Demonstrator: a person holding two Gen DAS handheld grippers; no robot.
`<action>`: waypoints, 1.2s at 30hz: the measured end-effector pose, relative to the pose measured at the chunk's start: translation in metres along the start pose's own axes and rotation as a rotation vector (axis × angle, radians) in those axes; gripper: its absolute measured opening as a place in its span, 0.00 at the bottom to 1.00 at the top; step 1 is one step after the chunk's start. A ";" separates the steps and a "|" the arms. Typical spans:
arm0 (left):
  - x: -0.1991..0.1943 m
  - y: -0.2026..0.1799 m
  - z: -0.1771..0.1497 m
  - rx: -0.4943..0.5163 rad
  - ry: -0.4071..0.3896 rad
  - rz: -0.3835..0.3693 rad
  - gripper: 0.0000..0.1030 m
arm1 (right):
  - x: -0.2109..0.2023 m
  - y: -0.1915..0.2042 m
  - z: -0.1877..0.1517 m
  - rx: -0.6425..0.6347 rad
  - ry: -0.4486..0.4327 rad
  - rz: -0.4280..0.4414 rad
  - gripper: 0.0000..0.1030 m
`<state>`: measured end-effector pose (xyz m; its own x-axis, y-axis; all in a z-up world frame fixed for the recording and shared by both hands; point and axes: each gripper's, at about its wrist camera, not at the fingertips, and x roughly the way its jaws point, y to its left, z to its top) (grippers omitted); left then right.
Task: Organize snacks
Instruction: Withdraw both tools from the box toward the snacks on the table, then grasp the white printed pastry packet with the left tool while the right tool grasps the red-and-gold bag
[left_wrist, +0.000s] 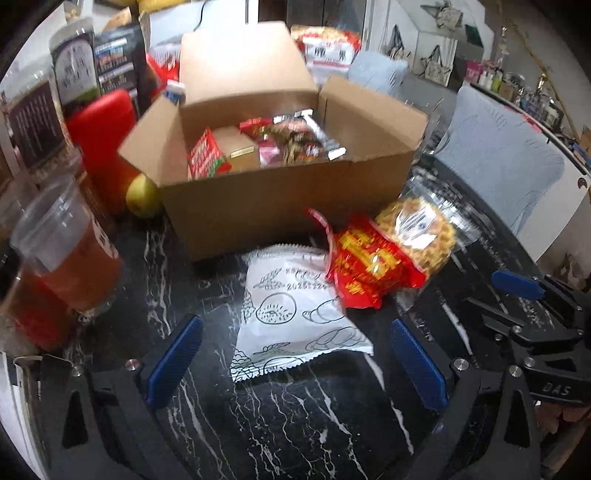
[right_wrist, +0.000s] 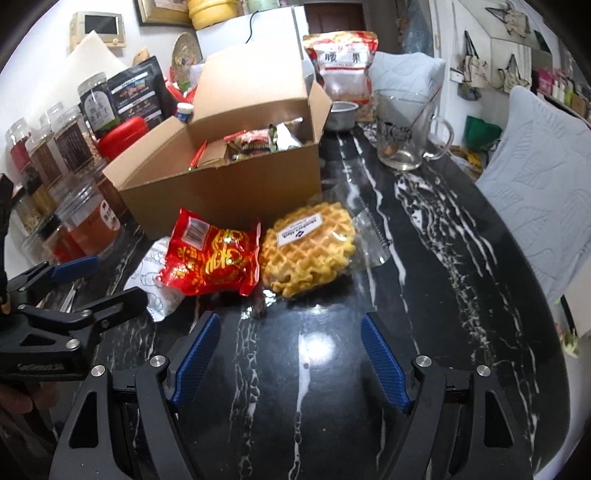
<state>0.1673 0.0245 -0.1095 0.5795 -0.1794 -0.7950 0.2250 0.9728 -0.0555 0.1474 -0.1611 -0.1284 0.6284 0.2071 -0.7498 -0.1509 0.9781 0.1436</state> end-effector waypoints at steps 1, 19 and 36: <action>0.006 0.001 0.000 -0.002 0.017 0.009 1.00 | 0.002 0.000 0.000 0.000 0.003 0.002 0.76; 0.053 0.006 0.008 -0.021 0.076 0.052 0.69 | 0.019 -0.013 0.004 0.037 0.043 0.026 0.76; 0.002 0.054 -0.040 -0.128 0.025 0.156 0.63 | 0.031 0.017 0.022 -0.006 0.044 0.101 0.77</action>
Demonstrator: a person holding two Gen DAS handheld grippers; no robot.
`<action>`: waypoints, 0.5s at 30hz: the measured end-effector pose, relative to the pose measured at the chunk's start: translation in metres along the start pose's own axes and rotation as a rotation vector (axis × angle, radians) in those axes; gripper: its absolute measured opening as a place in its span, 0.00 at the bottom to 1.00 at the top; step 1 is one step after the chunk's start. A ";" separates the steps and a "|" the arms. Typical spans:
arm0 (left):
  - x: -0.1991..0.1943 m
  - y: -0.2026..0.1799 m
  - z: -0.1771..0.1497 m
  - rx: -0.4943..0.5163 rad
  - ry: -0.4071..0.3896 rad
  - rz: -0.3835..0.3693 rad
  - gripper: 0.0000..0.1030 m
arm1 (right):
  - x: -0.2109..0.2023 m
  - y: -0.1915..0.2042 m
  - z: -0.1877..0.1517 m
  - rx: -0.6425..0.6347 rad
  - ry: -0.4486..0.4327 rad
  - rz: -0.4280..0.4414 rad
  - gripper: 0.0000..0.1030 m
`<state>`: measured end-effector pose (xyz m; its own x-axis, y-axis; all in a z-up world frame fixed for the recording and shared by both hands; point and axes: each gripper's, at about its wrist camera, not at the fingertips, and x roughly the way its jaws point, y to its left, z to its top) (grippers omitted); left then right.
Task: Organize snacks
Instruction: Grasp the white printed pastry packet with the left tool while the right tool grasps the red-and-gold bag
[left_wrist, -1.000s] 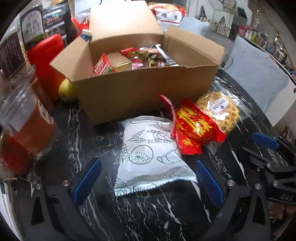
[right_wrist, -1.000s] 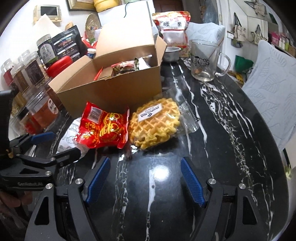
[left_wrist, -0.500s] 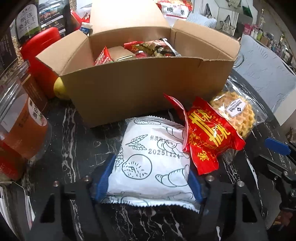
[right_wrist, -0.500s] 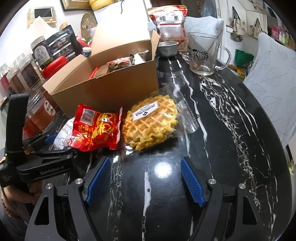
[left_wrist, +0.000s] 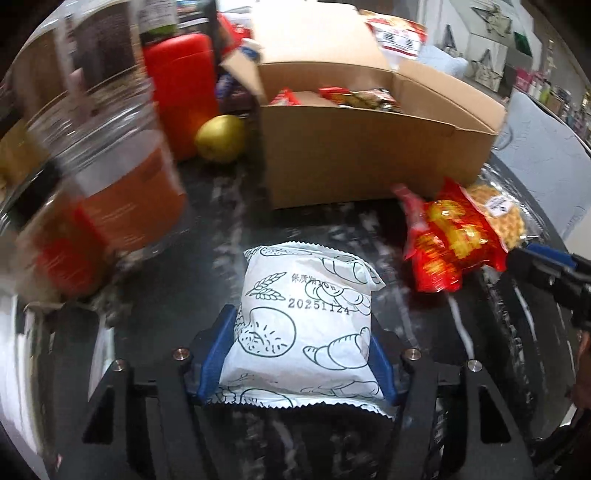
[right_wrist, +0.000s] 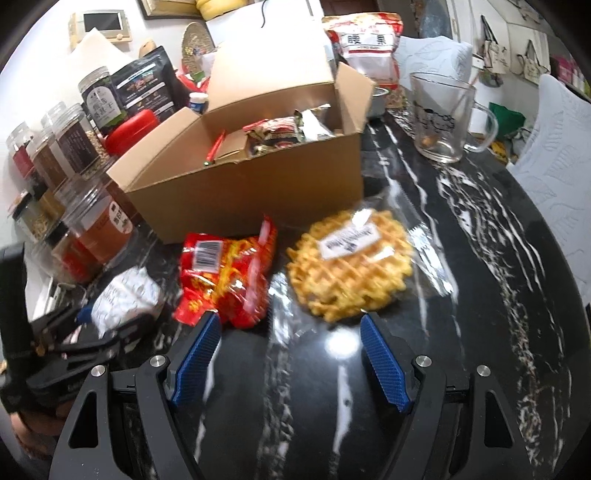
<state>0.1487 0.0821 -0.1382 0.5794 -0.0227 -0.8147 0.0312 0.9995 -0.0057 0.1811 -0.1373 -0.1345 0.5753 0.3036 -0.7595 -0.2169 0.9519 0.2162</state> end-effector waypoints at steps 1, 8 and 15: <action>-0.001 0.004 -0.002 -0.007 -0.003 0.006 0.63 | 0.003 0.005 0.002 -0.015 0.002 0.006 0.77; 0.002 0.027 -0.006 -0.034 -0.048 0.034 0.63 | 0.029 0.030 0.017 -0.074 0.002 0.004 0.85; 0.009 0.036 -0.006 -0.053 -0.044 -0.016 0.64 | 0.052 0.034 0.025 -0.068 0.038 0.027 0.67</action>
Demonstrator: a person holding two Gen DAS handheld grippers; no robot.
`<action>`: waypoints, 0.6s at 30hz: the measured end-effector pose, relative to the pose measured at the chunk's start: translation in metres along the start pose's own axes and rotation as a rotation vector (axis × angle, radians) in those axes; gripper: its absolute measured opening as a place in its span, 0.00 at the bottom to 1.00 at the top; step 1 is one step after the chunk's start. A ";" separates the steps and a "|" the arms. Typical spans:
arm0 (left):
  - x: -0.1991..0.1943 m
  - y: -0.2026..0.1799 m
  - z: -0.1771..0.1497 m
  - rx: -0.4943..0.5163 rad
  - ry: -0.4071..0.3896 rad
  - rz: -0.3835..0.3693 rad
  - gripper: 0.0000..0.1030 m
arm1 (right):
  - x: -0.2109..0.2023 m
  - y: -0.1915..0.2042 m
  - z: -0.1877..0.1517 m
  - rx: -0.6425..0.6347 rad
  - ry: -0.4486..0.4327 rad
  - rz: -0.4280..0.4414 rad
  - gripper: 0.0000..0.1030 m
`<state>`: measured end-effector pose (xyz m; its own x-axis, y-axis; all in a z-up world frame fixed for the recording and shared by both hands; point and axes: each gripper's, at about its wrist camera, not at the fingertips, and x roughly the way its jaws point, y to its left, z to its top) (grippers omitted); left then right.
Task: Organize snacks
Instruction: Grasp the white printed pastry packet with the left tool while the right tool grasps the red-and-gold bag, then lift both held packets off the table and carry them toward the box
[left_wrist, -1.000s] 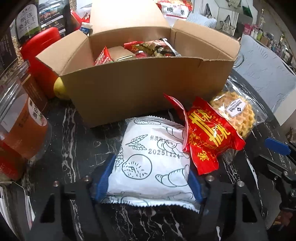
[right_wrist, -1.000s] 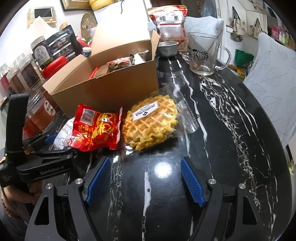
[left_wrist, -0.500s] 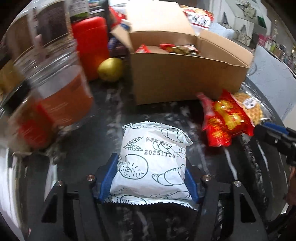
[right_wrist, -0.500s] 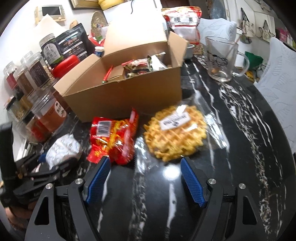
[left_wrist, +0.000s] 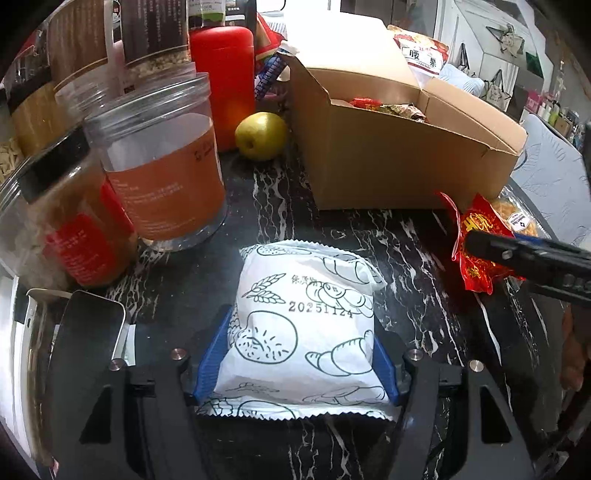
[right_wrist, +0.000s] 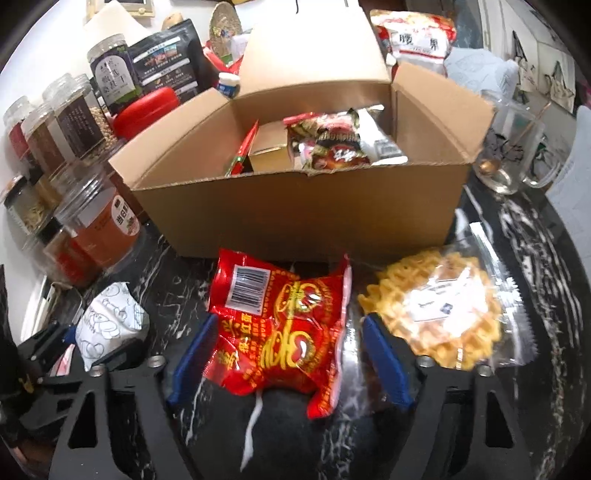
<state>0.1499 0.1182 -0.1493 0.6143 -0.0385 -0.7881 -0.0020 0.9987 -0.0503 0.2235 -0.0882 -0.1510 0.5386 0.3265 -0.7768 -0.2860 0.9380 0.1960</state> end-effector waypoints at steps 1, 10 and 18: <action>0.000 0.001 0.000 -0.001 0.000 -0.003 0.65 | 0.003 0.000 -0.001 0.006 0.007 0.009 0.63; 0.002 -0.006 0.002 -0.008 0.002 0.026 0.65 | -0.005 -0.005 -0.013 0.021 -0.014 -0.001 0.41; -0.002 -0.025 -0.006 0.005 0.005 0.037 0.65 | -0.027 -0.012 -0.038 0.014 -0.005 0.002 0.41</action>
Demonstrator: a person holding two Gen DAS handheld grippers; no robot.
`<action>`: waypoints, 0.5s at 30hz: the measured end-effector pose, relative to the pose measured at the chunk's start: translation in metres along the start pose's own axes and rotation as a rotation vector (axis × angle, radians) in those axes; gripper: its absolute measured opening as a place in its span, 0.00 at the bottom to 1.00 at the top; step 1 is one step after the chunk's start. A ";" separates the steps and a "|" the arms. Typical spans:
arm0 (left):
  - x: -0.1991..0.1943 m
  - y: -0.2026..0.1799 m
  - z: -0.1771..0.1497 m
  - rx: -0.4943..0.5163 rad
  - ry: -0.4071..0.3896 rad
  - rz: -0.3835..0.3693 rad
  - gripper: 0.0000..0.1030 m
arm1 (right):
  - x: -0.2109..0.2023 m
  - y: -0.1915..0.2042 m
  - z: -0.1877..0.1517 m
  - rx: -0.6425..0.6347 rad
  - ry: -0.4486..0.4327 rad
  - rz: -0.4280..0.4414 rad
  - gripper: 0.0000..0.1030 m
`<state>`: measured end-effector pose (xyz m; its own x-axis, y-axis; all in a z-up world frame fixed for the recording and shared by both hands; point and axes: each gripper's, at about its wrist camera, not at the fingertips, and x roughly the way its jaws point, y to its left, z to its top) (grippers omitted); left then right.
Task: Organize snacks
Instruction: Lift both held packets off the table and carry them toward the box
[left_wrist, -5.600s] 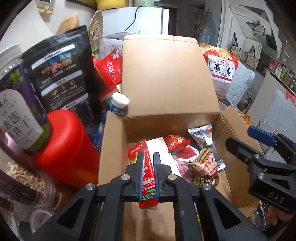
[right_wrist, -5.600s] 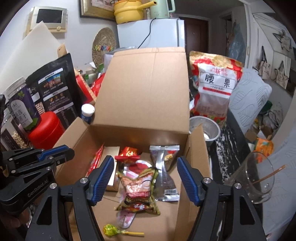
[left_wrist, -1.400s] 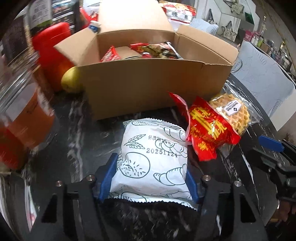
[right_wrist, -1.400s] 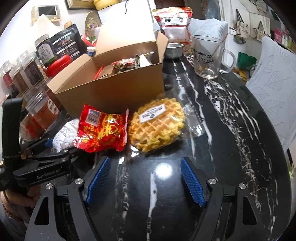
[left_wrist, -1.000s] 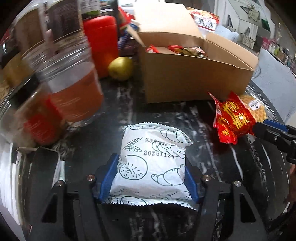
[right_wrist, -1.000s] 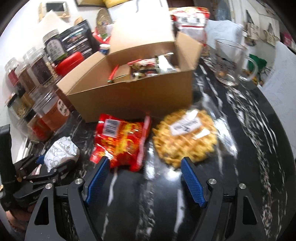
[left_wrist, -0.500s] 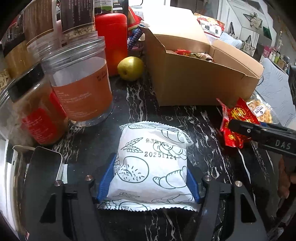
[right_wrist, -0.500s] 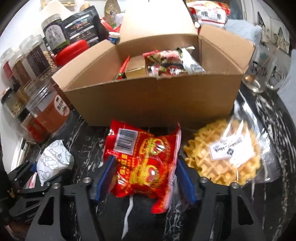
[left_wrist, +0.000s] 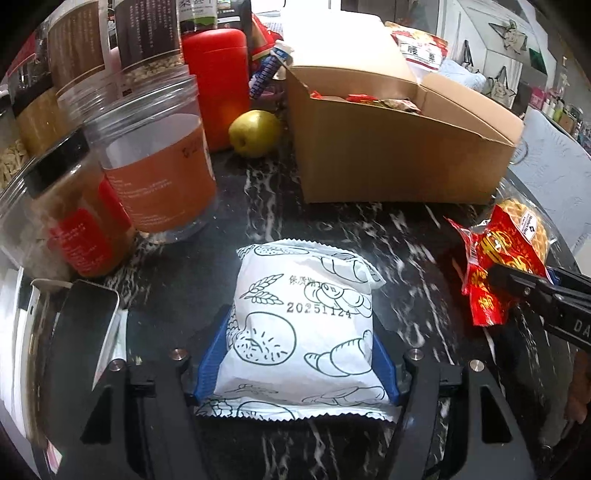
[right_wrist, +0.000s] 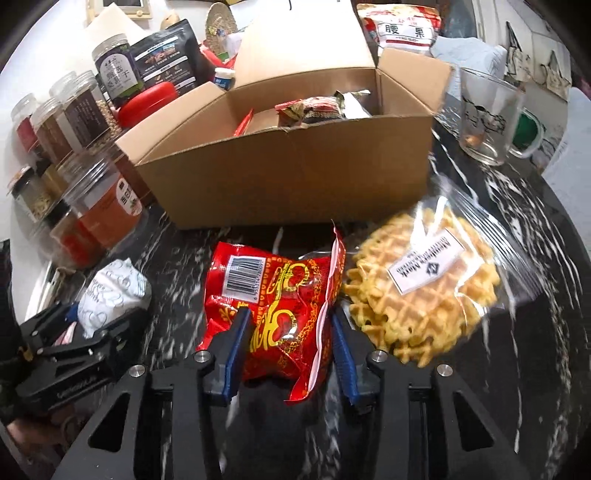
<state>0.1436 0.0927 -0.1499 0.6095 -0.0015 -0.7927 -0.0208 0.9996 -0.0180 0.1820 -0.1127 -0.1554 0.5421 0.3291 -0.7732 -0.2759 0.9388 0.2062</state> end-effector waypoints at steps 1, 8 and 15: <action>-0.002 -0.002 -0.002 0.004 0.003 -0.002 0.65 | -0.004 0.000 -0.004 -0.008 0.007 -0.006 0.41; -0.022 -0.020 -0.022 0.102 0.023 -0.016 0.65 | -0.028 -0.005 -0.033 -0.046 0.038 0.033 0.41; -0.039 -0.044 -0.040 0.225 0.027 -0.013 0.65 | -0.045 -0.008 -0.052 -0.085 0.064 0.042 0.41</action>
<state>0.0888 0.0474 -0.1423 0.5868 -0.0123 -0.8096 0.1658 0.9805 0.1052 0.1187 -0.1405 -0.1534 0.4778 0.3582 -0.8021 -0.3648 0.9115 0.1897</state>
